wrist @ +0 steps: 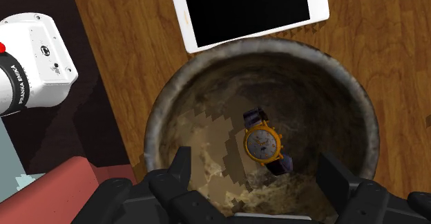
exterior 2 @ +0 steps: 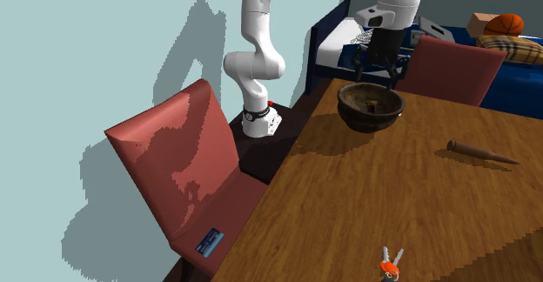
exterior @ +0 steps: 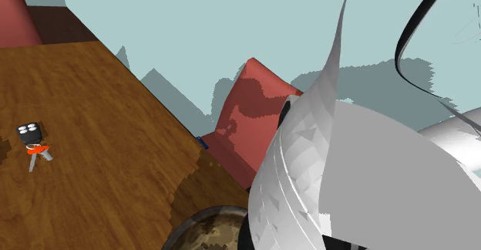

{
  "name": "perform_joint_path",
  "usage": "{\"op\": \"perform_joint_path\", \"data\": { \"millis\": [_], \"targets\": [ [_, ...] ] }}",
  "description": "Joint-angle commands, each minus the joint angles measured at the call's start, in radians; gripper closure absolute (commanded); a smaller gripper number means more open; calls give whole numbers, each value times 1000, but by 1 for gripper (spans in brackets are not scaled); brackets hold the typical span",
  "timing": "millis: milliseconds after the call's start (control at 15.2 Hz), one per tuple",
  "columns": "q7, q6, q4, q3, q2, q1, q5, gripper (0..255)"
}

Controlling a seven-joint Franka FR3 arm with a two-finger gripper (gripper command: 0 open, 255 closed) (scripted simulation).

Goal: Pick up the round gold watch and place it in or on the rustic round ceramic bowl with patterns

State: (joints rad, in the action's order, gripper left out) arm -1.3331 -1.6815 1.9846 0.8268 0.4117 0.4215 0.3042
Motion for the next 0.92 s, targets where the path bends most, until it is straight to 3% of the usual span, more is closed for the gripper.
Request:
{"op": "perform_joint_path", "data": {
  "millis": [0, 330, 858],
  "targets": [
    [0, 0, 0, 0, 0, 0, 0, 0],
    [-18, 122, -145, -11, -28, -15, -25, 0],
    [-18, 122, -145, -11, -28, -15, -25, 0]
  ]
}}
